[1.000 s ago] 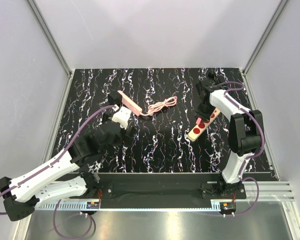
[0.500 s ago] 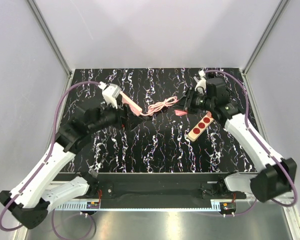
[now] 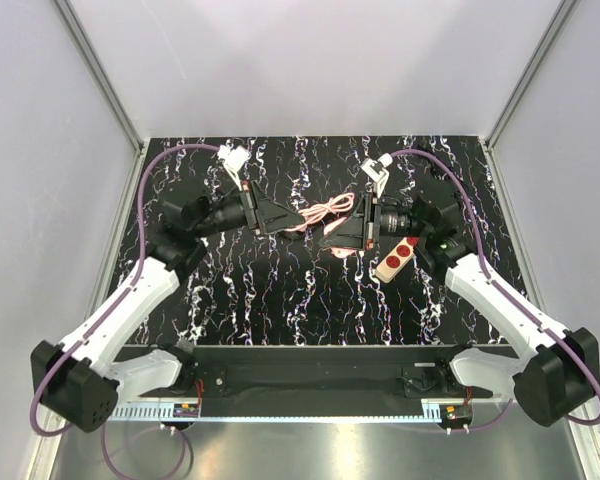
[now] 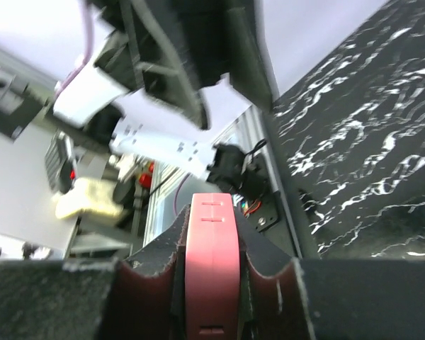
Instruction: Insert the plug
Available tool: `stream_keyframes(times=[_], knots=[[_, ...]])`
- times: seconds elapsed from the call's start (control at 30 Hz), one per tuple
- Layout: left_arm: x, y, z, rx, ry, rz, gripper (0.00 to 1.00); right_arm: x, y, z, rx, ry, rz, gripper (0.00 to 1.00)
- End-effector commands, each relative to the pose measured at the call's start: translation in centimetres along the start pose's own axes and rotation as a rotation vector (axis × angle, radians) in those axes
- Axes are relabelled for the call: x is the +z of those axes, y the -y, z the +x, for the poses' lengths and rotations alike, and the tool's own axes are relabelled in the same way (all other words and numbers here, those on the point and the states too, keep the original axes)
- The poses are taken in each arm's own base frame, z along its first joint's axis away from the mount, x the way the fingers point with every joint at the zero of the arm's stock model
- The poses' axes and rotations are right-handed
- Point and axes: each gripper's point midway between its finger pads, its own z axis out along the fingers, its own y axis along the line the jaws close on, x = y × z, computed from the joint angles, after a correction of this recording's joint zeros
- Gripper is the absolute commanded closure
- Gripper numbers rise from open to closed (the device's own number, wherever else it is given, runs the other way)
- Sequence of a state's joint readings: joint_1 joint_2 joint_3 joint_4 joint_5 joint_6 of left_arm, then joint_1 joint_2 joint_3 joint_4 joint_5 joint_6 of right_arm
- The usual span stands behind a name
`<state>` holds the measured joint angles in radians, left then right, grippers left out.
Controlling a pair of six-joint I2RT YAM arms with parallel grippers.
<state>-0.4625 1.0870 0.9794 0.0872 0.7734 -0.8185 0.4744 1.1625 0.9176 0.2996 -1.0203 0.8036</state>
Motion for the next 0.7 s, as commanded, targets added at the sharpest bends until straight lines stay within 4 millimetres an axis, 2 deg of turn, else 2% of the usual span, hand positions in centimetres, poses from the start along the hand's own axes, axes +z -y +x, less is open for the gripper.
stream_keyframes(times=[0.0, 0.1, 0.13, 0.3, 0.47, 0.67], knots=[[0.0, 3.8, -0.7, 0.013, -0.005, 0.208, 0.59, -0.6, -3.8, 0.4, -0.130, -0.046, -0.131, 1.00], [0.4, 4.2, -1.0, 0.033, -0.013, 0.215, 0.63, -0.6, -3.4, 1.2, -0.108, -0.078, -0.131, 1.00], [0.7, 4.2, -0.5, 0.042, -0.033, 0.213, 0.64, -0.5, -3.3, 1.3, -0.105, -0.078, -0.129, 1.00], [1.9, 4.7, 0.2, 0.063, -0.077, 0.211, 0.61, -0.1, -2.9, 1.6, -0.088, -0.092, -0.131, 1.00], [2.4, 4.9, 0.7, 0.084, -0.096, 0.212, 0.59, 0.6, -2.6, 1.6, -0.076, -0.096, -0.127, 1.00], [2.6, 4.7, 2.2, 0.096, -0.142, 0.215, 0.59, 1.0, -2.2, 1.6, -0.067, -0.096, -0.117, 1.00]])
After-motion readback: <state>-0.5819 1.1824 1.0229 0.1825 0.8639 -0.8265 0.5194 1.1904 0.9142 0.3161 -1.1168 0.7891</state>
